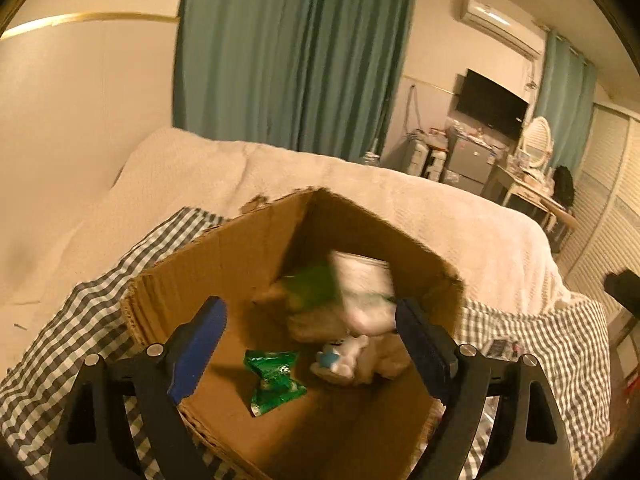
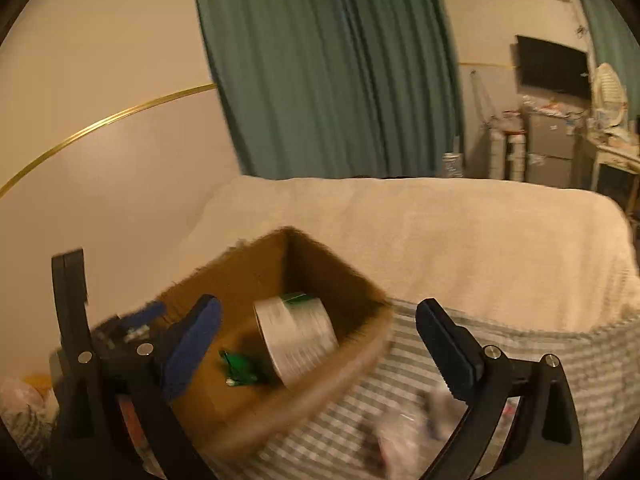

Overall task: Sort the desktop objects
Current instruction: 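Move both grippers back over the items on the bed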

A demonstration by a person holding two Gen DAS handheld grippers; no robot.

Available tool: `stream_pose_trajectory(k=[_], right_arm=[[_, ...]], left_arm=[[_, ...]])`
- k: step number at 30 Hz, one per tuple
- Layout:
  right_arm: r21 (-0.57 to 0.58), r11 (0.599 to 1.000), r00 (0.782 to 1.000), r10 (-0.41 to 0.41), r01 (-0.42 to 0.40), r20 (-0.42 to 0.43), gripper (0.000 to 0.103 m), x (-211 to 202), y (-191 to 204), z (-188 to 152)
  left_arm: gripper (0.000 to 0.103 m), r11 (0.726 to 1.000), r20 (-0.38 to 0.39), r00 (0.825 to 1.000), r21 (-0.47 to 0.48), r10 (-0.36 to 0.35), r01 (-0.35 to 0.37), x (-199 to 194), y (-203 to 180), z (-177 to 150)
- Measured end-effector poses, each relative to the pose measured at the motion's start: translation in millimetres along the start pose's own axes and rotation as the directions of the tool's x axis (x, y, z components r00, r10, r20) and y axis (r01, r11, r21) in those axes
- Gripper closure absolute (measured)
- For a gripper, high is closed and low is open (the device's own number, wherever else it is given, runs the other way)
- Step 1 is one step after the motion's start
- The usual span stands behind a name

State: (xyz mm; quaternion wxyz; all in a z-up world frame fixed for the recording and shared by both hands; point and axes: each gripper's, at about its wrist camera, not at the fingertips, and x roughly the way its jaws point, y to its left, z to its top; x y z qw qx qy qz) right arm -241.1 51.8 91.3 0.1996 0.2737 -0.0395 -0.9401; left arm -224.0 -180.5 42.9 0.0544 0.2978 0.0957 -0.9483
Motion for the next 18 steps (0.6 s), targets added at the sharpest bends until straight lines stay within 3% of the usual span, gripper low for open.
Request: stream_pose_trajectory(k=[7,13,16,18], right_arm=[[0.056,0.979,0.981,-0.195,0.195,-0.006,0.005,-94,-66,-39],[0.124,0.955,0.962,-0.259,0.268,-0.083,0.005,-142,-106,-90],[0.129,0.947,0.952,-0.277,0.294,-0.13,0.005,-151,-114,-118],[0.112,0.944,0.943,-0.291,0.31,-0.163,0.005,-148,-114,-137]], left_arm=[[0.009,0.988,-0.004,0.989,0.056,-0.146,0.146,-27,-56,-11],[0.009,0.967,-0.096,0.971,0.113,-0.218,0.228,-34,-116,-48],[0.009,0.938,-0.165,0.948,0.174,-0.272,0.299,-37,-148,-83],[0.009,0.902,-0.235,0.925,0.249,-0.297,0.353,-38,-171,-111]])
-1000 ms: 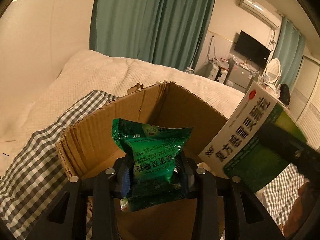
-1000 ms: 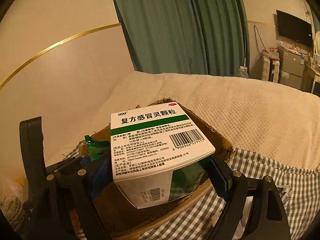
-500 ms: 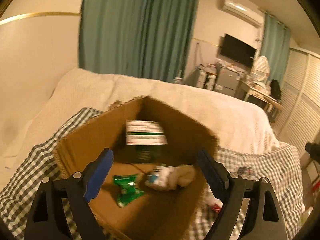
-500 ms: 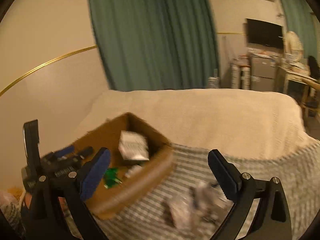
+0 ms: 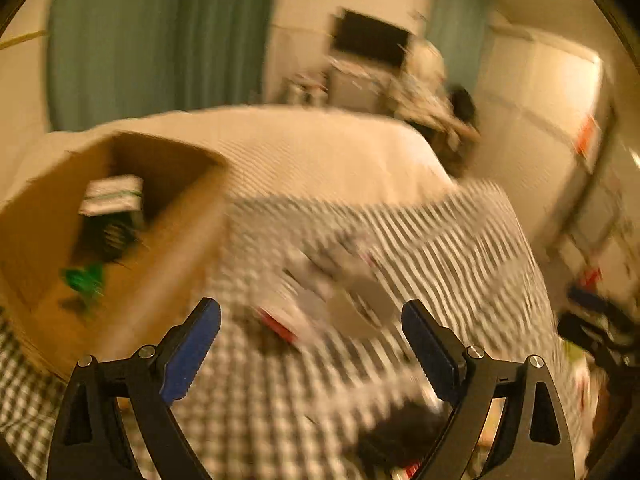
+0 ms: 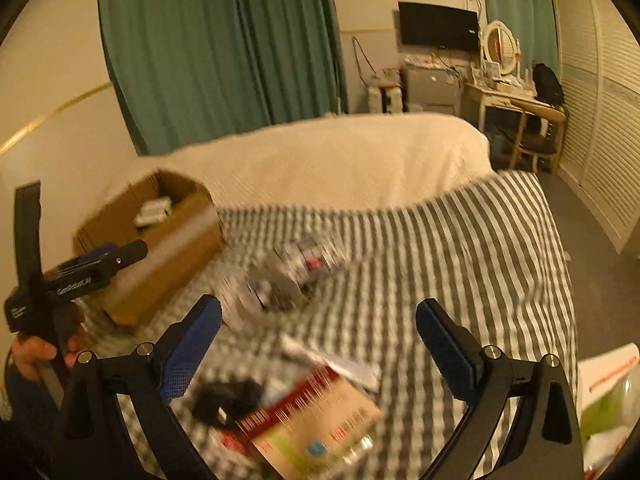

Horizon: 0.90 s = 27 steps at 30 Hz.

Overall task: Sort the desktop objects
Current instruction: 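Move both grippers back over the items on the bed, then grasp the black cup with the left gripper while the right gripper grasps the Amoxicillin box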

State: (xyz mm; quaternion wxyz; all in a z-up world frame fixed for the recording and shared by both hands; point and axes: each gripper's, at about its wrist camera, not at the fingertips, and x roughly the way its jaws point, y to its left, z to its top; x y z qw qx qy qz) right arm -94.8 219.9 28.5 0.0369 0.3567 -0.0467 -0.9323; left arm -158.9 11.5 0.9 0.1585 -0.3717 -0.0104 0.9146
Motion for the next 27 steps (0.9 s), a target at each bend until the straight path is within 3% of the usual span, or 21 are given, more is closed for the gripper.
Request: stream_pose_trajectory(k=[4,7,13,18,23,25,27], right_arm=[[0.016,1.0,0.998,0.011,-0.01,-0.062,0.005,9,-7,-26],[0.055,0.998,0.995,0.011,-0.006,-0.095,0.005,15,-15,-37],[0.063,0.998,0.994,-0.003,0.01,-0.113,0.005,18,-19,-45],[0.066,0.998,0.993,-0.009,0.017,-0.119,0.005,21,-17,-48],[0.069,0.997,0.99,-0.018,0.028,-0.137,0.005,28,-14,-48],[0.067,0.997,0.989,-0.018,0.028,-0.147,0.005,30,-12,-49],[0.061,0.998,0.988,-0.021,0.031,-0.154,0.005,33,-9,-50]], left_arm=[[0.009,0.987,-0.077,0.997,0.158,-0.019,0.031,15,-40,-32],[0.009,0.977,-0.109,0.994,0.212,-0.012,0.035,24,-53,-50],[0.009,0.979,-0.124,0.992,0.195,-0.038,0.062,25,-46,-54],[0.009,0.969,-0.129,0.985,0.201,-0.118,0.142,16,-49,-53],[0.009,0.953,-0.172,0.983,0.279,-0.071,0.117,25,-59,-64],[0.013,0.952,-0.198,0.978,0.284,-0.063,0.119,32,-58,-69],[0.024,0.954,-0.215,0.975,0.276,-0.061,0.12,37,-55,-71]])
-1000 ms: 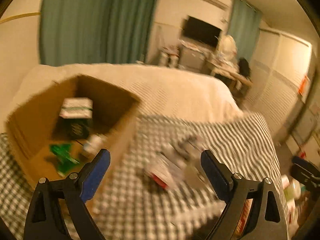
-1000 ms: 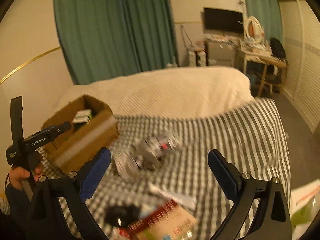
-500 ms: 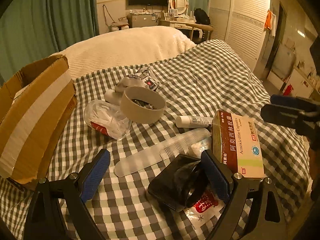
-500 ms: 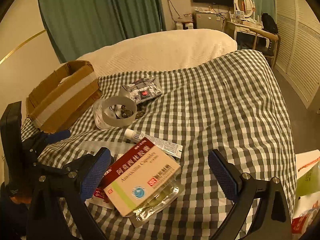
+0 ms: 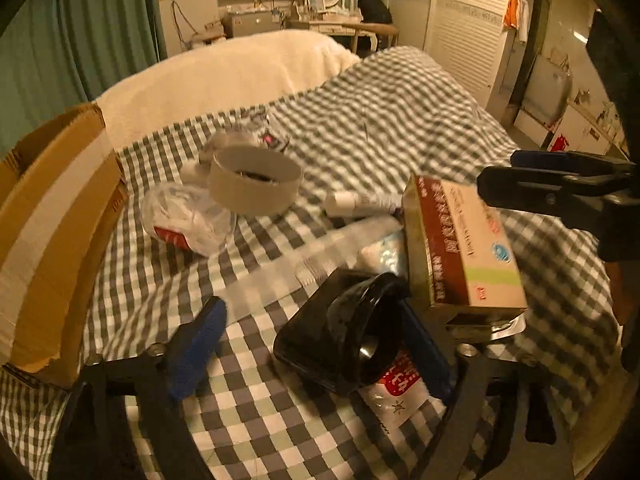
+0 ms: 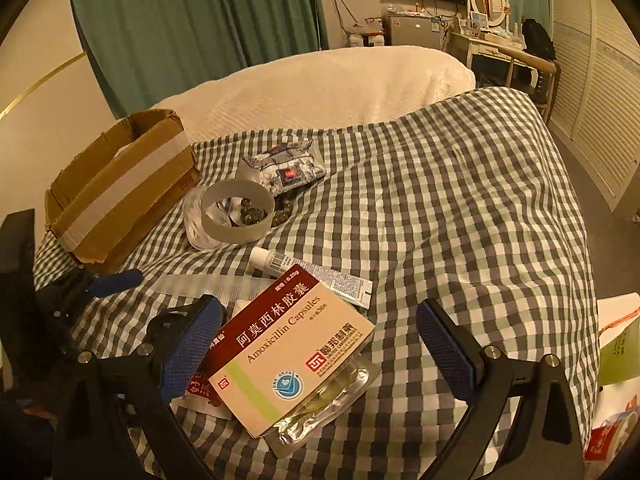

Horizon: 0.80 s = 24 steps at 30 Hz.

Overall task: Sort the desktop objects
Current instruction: 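Grasp the black cup with the left gripper while the right gripper grasps the Amoxicillin box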

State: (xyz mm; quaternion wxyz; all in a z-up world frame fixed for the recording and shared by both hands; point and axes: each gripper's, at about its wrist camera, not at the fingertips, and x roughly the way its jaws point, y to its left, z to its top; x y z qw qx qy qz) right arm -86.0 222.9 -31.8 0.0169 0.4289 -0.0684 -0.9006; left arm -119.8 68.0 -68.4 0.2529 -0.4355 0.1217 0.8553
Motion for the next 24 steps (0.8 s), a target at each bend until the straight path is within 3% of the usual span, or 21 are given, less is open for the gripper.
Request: stream_pose_trajectory(k=[2,5,11,14,17,24], right_arm=[[-0.002,1.0,1.0,0.001,-0.001,-0.01,0.005,3,2,-1],[0.0,1.0,1.0,0.006,-0.006,-0.028,0.005,9,5,-3],[0.037,0.999,0.998,0.005,-0.003,-0.07,0.005,18,12,-5],[0.043,0.997,0.993,-0.058,0.063,-0.105,0.005,21,19,-9],[0.069,0.995,0.988,-0.059,0.07,-0.145,0.005,25,23,-13],[0.097,0.992,0.976,-0.062,0.084,-0.21,0.005,38,35,-19]], left_arm=[[0.051,1.0,-0.022,1.0,-0.019,-0.009,0.008,7,5,-2],[0.066,0.998,-0.047,0.998,-0.055,-0.036,0.034,14,12,-5],[0.068,0.995,-0.01,1.0,-0.098,-0.004,0.003,6,20,-2],[0.068,0.99,0.015,1.0,-0.142,0.027,-0.025,0,31,1],[0.068,0.982,0.023,0.998,-0.18,0.057,-0.052,-3,42,2],[0.068,0.979,0.019,0.998,-0.195,0.054,-0.049,-1,47,3]])
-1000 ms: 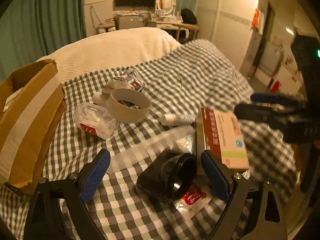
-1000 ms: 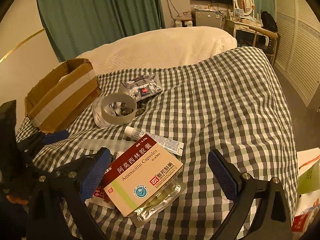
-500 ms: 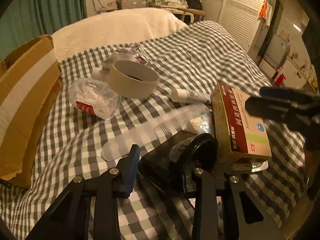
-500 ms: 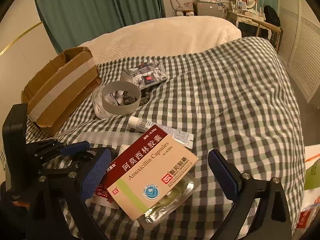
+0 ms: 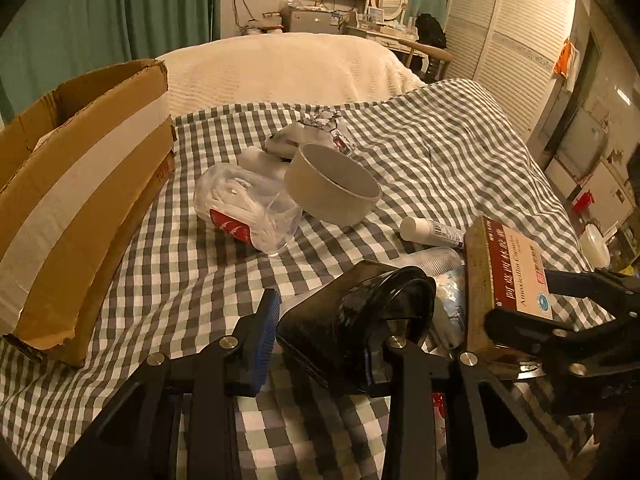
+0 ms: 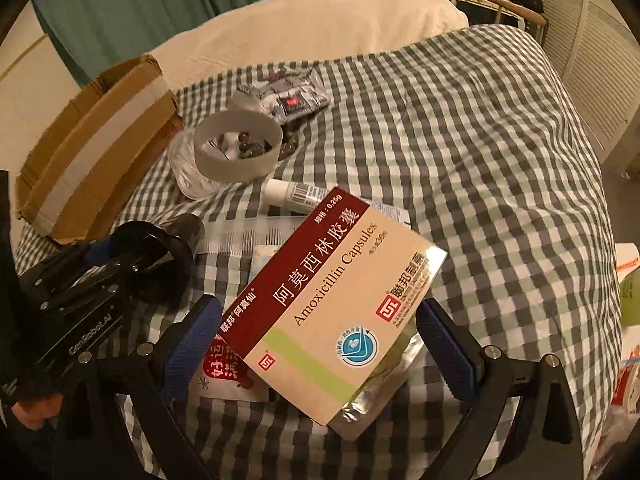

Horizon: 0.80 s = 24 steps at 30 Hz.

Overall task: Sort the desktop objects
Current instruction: 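Grasp the black cup with the left gripper while the right gripper grasps the Amoxicillin box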

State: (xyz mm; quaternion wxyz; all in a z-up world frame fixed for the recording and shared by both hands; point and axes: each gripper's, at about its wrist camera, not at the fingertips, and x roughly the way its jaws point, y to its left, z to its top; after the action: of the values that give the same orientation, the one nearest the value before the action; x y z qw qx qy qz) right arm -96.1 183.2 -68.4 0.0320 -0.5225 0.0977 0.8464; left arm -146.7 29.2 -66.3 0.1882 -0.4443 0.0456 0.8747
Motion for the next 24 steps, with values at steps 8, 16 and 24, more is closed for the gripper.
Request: stream_pose_trajectory(k=[8,16,24], right_arm=[[-0.043,0.999,1.0,-0.018,0.019,0.018,0.004,16,11,3],[-0.086,0.996,0.999,0.003,0.0,0.039,0.018,14,7,0],[-0.085,0.996,0.997,0.043,-0.038,0.062,0.02,1,6,-1]], left_arm=[[0.068,1.0,0.0,1.0,-0.015,-0.006,0.006,0,2,-1],[0.068,0.999,0.0,1.0,-0.033,-0.014,0.014,2,7,-1],[0.068,0.998,0.013,1.0,-0.06,-0.018,0.019,-1,16,1]])
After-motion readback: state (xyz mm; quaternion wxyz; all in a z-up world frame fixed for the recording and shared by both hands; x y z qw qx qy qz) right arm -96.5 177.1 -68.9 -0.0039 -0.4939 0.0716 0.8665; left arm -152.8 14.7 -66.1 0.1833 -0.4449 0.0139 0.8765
